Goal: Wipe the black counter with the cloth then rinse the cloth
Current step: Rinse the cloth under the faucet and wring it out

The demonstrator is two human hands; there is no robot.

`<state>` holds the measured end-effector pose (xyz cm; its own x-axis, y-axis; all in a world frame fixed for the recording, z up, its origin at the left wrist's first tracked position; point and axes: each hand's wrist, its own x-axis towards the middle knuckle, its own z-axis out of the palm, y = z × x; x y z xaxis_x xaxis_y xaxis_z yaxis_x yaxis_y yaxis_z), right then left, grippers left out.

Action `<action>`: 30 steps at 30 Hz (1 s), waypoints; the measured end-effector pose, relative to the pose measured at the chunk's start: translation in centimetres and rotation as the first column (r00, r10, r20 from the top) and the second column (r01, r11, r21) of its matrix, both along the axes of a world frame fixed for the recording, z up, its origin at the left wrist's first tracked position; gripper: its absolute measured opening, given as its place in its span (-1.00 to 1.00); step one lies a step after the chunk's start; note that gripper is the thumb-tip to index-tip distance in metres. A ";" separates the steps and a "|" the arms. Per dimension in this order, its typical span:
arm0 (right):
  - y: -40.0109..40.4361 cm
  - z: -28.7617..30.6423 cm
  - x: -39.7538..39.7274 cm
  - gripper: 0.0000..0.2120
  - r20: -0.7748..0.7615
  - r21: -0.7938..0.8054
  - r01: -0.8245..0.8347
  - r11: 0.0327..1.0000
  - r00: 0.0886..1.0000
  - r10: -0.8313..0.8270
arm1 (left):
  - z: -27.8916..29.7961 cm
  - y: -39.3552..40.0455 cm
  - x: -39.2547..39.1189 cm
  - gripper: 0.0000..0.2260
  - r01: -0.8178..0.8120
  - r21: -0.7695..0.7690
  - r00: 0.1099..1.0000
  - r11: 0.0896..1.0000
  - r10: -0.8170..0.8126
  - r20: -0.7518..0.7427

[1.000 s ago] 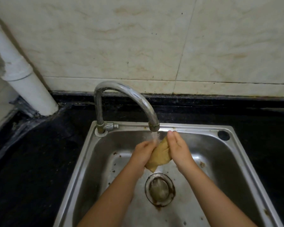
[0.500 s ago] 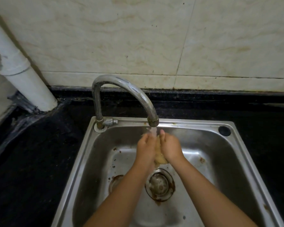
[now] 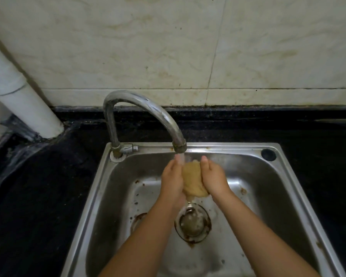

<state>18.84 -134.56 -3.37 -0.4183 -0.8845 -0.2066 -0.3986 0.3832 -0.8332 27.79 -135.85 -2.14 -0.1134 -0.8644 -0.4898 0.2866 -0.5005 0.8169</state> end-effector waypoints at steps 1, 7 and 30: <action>0.3 -0.2 -0.3 -0.64 0.156 -0.008 0.031 0.999 0.987 -0.030 | -0.1 -0.4 0.3 -0.69 -0.020 0.014 1.000 1.000 0.020 0.003; 1.1 0.2 -0.9 -0.77 0.544 0.077 -0.224 0.971 0.826 0.147 | -0.5 -1.2 1.3 -0.85 0.090 -0.078 0.965 0.993 -0.067 0.253; -0.1 -1.2 0.7 -0.71 0.005 -0.066 -0.078 0.995 0.997 0.079 | 0.3 0.9 -0.8 -0.72 0.176 -0.054 0.952 0.983 -0.156 0.264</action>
